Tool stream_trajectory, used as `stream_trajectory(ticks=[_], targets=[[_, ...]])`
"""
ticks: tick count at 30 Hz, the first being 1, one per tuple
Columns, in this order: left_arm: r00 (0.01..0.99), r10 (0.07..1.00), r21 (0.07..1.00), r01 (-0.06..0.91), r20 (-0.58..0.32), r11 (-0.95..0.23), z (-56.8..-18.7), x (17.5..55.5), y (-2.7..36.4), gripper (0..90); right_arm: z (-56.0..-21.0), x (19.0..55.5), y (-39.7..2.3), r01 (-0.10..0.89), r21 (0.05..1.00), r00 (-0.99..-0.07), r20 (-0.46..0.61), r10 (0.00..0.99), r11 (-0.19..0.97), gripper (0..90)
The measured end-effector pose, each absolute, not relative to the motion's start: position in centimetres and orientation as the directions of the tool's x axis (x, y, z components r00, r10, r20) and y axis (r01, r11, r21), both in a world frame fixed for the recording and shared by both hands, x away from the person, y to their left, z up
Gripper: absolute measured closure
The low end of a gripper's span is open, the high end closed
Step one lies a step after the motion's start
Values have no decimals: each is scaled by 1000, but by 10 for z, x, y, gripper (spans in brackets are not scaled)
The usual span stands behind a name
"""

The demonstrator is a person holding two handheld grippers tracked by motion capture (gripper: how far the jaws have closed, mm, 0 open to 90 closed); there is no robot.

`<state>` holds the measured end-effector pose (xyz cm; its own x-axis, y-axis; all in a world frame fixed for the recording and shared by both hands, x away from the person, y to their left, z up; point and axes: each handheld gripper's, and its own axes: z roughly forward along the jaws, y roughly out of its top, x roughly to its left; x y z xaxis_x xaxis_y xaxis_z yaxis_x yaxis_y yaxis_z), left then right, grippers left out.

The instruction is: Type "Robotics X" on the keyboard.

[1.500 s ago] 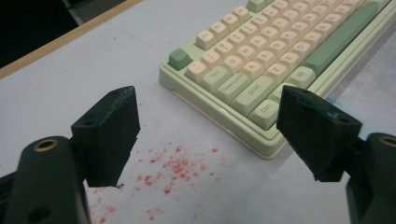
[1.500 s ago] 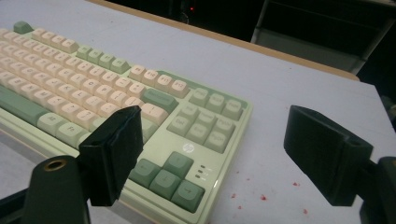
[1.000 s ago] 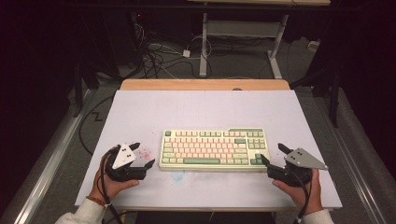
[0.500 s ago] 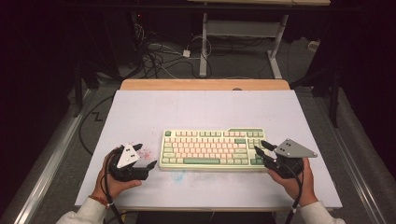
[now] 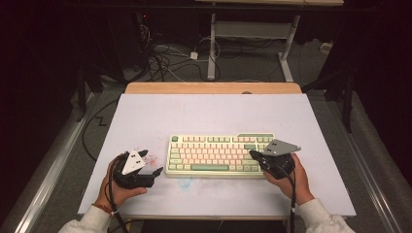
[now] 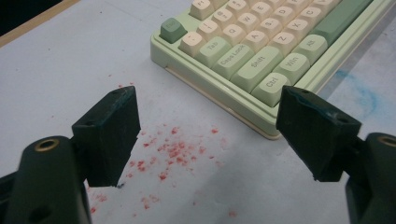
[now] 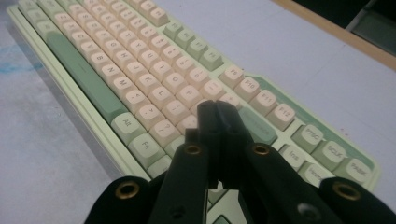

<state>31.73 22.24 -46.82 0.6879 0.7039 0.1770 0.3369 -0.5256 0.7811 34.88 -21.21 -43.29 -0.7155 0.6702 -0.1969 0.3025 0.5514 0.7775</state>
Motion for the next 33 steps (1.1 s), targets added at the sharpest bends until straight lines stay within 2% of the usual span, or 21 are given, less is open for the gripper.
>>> stream_trajectory(ticks=[10, 21, 30, 31, 33], targets=[[695, 699, 774, 345, 169, -530, -470, 318, 222, 208, -451, 361, -212, 352, 723, -728, -188, 659, 594, 900], [698, 696, 772, 343, 171, -534, -469, 317, 222, 209, -457, 360, -211, 360, 707, -740, -181, 648, 608, 900], [712, 682, 760, 348, 167, -549, -467, 317, 220, 317, -460, 357, -212, 356, 712, -739, -182, 649, 605, 900], [714, 680, 761, 345, 168, -550, -465, 317, 220, 402, -460, 357, -212, 354, 714, -738, -184, 649, 604, 900], [721, 675, 764, 345, 157, -546, -463, 318, 220, 412, -461, 357, -212, 354, 716, -737, -183, 650, 602, 900]])
